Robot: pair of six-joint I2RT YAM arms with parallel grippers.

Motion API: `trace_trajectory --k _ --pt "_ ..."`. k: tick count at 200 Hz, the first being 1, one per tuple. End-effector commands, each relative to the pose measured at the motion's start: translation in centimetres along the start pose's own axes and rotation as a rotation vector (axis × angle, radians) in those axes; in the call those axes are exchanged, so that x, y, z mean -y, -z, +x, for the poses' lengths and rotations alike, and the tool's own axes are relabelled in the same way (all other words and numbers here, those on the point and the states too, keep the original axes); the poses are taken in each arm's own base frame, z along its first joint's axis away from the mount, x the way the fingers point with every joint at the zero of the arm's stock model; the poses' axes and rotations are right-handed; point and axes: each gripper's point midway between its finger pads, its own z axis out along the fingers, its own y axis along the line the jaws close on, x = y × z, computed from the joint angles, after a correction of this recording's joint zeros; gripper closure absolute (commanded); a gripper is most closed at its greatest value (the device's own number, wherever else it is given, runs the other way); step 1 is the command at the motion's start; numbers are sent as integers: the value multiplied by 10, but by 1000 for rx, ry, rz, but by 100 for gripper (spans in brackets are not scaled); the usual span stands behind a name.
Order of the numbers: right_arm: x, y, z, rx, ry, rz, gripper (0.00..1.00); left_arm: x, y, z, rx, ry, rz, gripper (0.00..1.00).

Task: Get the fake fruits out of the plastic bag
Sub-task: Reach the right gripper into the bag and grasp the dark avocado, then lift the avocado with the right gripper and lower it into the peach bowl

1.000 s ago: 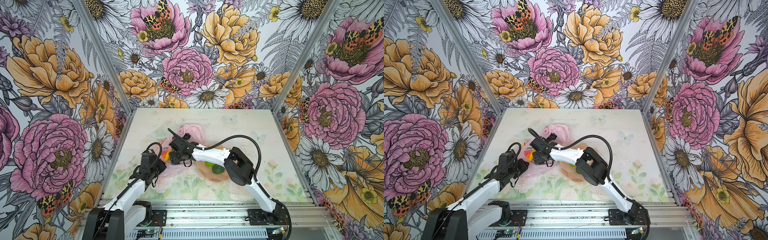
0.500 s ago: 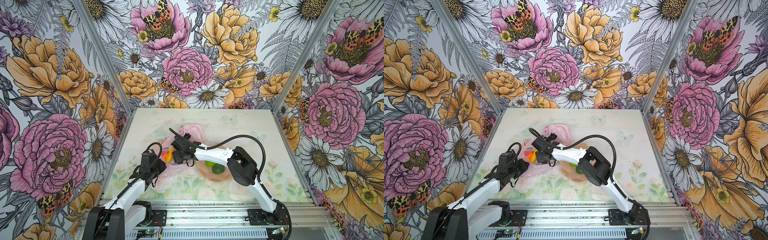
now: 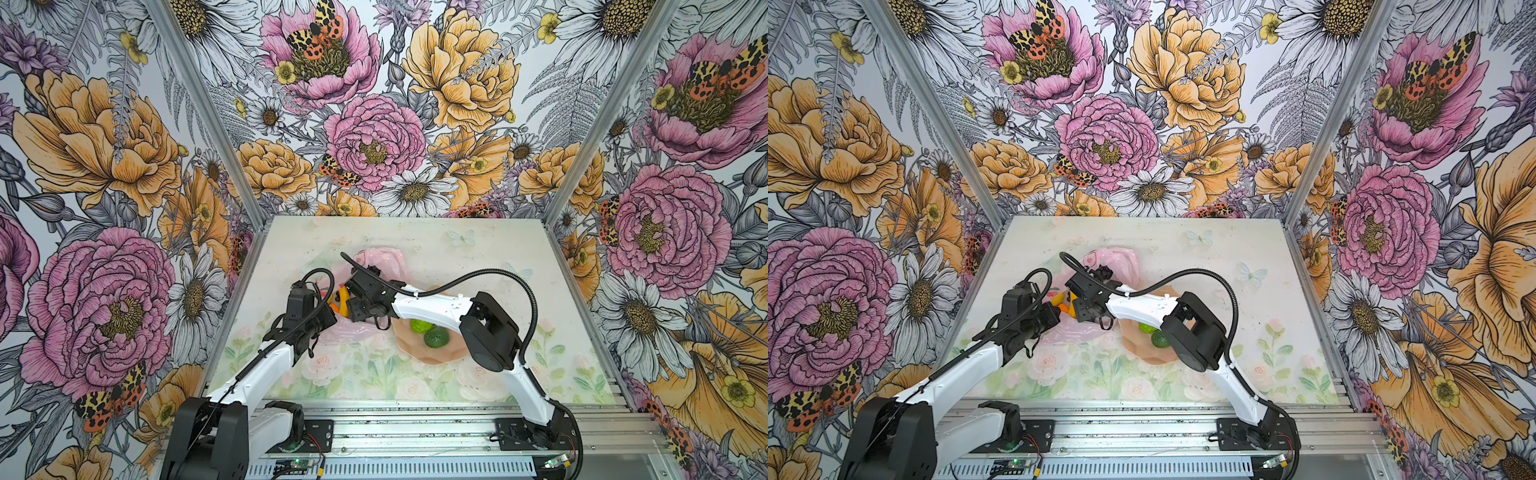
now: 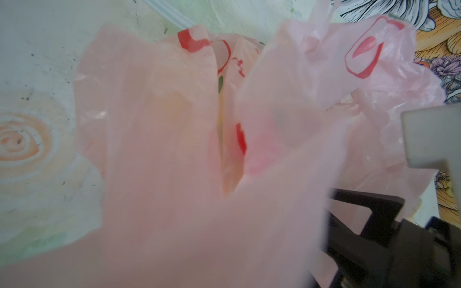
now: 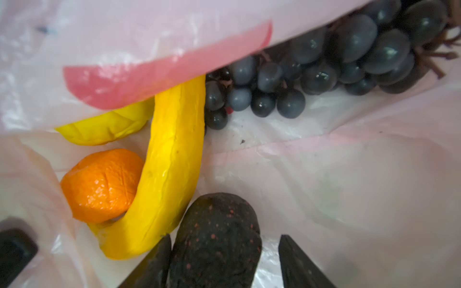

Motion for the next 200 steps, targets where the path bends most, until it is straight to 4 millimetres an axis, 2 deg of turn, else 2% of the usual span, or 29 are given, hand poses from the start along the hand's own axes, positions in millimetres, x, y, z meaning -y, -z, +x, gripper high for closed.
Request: trace_trajectory --k 1,28,43,66,82,110,143,163,200 --pt "1 -7 -7 2 -31 -7 31 5 2 -3 42 -54 28 83" --pt "0 -14 -7 -6 -37 -12 35 9 4 -6 64 -66 50 83" --pt "1 -14 -9 -9 -39 -17 45 9 4 -7 69 -71 53 83" --pt "-2 -6 -14 4 -42 -27 58 10 4 -7 73 -77 61 83" --pt "-3 3 -18 13 -43 -33 60 10 4 -8 77 -76 63 83" --pt "-5 35 -27 51 -36 -42 61 9 2 -9 76 -72 64 83" --pt "4 80 -30 99 -23 -35 61 8 -1 -10 70 -73 66 83" --pt "14 103 -25 112 -22 -25 61 8 -1 -9 68 -74 65 83" --pt "35 143 -4 120 -24 -1 62 10 0 -11 76 -72 78 83"
